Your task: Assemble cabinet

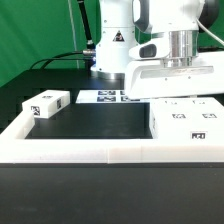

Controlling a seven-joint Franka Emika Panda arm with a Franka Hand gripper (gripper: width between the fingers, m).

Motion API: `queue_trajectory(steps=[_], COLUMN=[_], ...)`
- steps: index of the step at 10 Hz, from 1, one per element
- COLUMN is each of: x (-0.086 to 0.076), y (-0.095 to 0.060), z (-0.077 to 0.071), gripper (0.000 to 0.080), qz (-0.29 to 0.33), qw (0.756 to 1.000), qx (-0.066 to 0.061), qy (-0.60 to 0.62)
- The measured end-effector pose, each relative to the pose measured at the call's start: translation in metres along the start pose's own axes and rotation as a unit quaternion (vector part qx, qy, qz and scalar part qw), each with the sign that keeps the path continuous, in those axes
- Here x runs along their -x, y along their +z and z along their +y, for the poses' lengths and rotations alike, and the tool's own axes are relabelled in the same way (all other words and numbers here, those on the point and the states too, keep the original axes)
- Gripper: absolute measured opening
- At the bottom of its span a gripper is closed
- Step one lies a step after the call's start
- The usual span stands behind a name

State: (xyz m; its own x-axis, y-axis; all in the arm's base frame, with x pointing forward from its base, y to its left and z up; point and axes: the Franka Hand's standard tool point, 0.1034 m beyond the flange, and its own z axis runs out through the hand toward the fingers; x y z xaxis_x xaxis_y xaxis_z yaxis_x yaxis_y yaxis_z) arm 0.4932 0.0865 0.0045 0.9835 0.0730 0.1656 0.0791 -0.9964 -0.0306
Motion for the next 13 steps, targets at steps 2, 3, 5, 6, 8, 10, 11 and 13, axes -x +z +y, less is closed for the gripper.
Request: queue_trajectory(steps=[2,3,5,6,8,10,11,13], x=[0.000,0.000,0.000,0.000,-0.001,-0.010,-0.012,-0.022], y=[0.000,0.000,0.000,0.000,-0.008,-0.035,-0.044,-0.068], z=[0.000,0.000,0.000,0.000,0.000,0.002,0.002,0.001], gripper=[0.0067,0.0019,0.0004,0.0004,0.0002,0.0002,0.0002,0.0002], qz=[0.000,0.000,-0.001,-0.001,-0.014,-0.020,-0.024,-0.028], qw=[1.000,1.000,1.000,1.000,1.000,0.999,0.999,0.998], qx=[0.000,0.000,0.000,0.000,0.001,0.002,0.002,0.003], qy=[-0.002,-0.003,-0.008,-0.010,-0.022,-0.038,-0.042,-0.049])
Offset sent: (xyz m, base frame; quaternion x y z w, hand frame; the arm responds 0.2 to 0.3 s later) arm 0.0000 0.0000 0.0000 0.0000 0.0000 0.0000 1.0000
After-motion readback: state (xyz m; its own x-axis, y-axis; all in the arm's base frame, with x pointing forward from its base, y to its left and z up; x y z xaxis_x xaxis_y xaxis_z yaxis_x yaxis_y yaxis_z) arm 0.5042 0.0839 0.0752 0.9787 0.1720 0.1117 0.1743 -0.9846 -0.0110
